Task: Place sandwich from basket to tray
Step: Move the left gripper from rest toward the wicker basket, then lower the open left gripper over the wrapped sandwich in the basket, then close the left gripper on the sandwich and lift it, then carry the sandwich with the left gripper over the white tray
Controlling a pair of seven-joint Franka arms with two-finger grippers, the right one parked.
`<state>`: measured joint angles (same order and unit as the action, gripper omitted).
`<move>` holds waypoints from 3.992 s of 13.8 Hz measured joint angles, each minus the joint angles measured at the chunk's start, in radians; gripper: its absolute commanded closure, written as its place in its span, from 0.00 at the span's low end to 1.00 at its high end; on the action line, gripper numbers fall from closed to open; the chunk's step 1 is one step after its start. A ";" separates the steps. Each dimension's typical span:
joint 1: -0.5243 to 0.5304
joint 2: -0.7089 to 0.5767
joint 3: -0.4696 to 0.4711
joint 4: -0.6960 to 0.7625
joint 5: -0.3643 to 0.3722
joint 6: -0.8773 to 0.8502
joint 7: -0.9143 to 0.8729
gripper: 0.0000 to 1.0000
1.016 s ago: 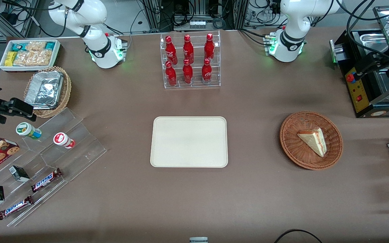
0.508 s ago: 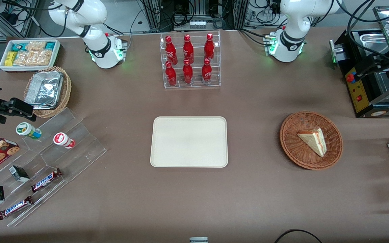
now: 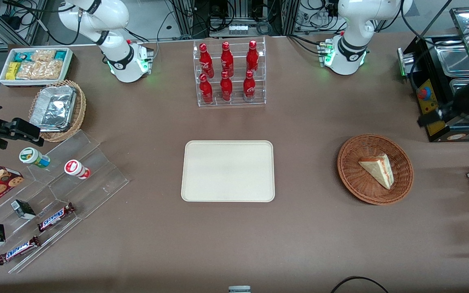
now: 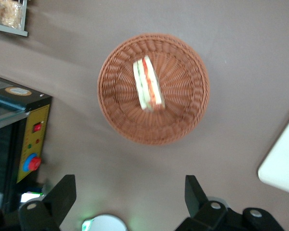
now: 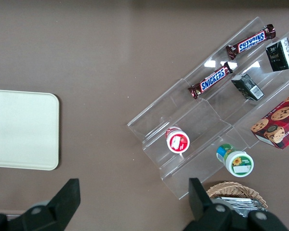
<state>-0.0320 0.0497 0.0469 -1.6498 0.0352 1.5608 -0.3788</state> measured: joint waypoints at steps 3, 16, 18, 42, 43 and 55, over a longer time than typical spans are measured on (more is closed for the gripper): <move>0.000 0.017 0.003 -0.154 0.002 0.197 -0.165 0.00; 0.007 0.087 0.005 -0.553 0.004 0.754 -0.464 0.00; 0.008 0.106 0.005 -0.556 0.009 0.765 -0.465 0.00; -0.056 0.093 -0.016 -0.431 0.076 0.519 -0.513 0.91; -0.081 0.068 -0.017 -0.394 0.076 0.439 -0.513 0.91; -0.521 0.069 -0.031 -0.164 0.019 0.269 -0.528 0.90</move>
<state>-0.5525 0.1185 0.0158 -1.8135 0.0542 1.8297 -0.9063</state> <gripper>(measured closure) 0.850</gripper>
